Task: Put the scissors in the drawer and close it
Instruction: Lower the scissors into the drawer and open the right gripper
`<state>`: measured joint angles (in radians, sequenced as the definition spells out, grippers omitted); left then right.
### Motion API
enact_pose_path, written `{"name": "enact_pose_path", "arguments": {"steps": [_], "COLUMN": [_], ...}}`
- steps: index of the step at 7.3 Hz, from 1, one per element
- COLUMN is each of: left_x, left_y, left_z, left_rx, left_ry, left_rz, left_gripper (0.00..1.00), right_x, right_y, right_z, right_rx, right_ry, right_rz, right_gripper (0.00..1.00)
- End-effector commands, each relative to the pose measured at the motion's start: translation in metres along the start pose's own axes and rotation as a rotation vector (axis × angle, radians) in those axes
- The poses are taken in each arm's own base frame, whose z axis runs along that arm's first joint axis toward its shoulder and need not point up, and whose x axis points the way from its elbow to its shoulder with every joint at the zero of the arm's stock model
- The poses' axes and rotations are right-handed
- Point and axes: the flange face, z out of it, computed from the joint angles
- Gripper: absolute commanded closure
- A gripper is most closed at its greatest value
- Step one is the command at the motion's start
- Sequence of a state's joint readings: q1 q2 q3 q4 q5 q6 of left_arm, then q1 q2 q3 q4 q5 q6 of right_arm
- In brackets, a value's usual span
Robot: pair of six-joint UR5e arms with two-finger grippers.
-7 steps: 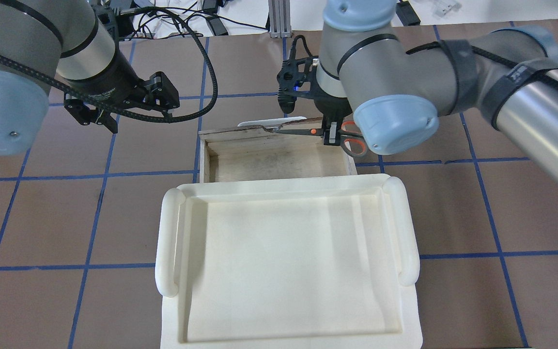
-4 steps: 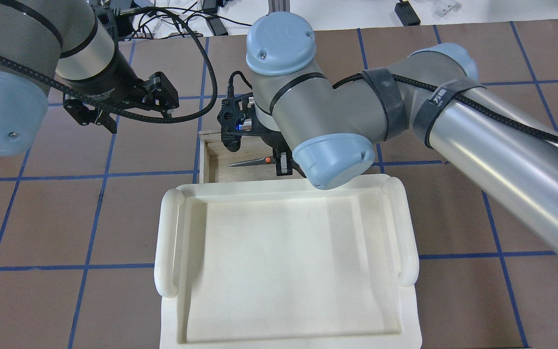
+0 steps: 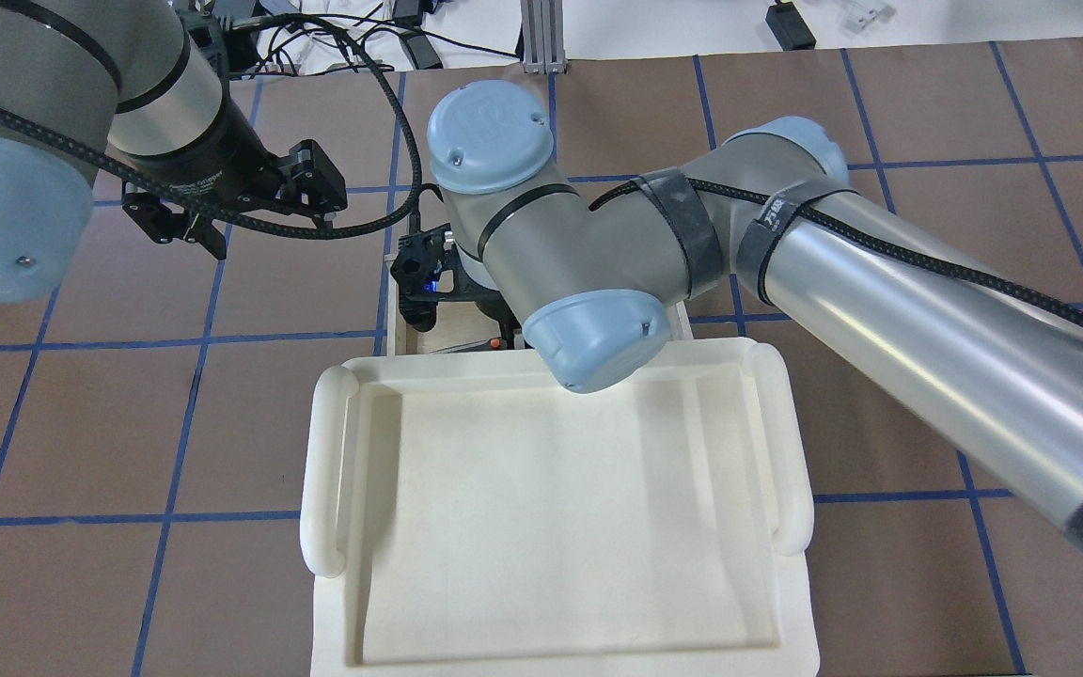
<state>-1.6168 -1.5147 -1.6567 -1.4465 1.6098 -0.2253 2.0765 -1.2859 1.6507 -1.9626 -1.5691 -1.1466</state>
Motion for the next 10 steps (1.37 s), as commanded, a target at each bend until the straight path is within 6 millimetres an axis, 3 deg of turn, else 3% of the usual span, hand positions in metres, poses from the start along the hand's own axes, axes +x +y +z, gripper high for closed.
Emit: {"name": "enact_pose_path", "arguments": {"steps": [1,2,3,4,5,6,8,9,10], "left_x": [0.000,0.000,0.000,0.000,0.000,0.001,0.003,0.004,0.007], "left_y": [0.000,0.000,0.000,0.000,0.000,0.000,-0.008,-0.015,-0.024], "left_z": [0.000,0.000,0.000,0.000,0.000,0.000,0.008,0.002,0.010], "left_rx": [-0.001,0.000,0.003,0.003,0.003,0.001,0.000,0.017,0.009], "left_ry": [0.002,0.001,-0.002,-0.003,-0.003,-0.001,0.001,0.005,0.010], "left_rz": [0.000,0.001,0.004,0.006,0.004,0.003,-0.003,-0.010,-0.089], "left_gripper": [0.00,0.00,0.00,0.00,0.00,0.00,0.00,0.00,0.00], "right_x": [0.002,0.004,0.004,0.005,0.019,0.045,0.064,0.067,0.071], "right_y": [0.000,0.000,0.001,0.003,0.015,0.043,0.112,0.165,0.217], "right_z": [0.016,0.020,0.019,0.016,0.004,-0.020,-0.092,-0.111,-0.130], "right_rx": [-0.022,-0.022,-0.019,-0.012,-0.001,0.016,0.102,0.094,0.098], "right_ry": [-0.019,-0.023,-0.029,-0.029,-0.006,0.034,0.025,-0.001,0.021], "right_rz": [-0.001,0.009,0.020,0.029,0.079,0.139,0.257,0.309,0.392], "right_gripper": [1.00,0.91,0.70,0.31,0.24,0.06,0.01,0.00,0.00]}}
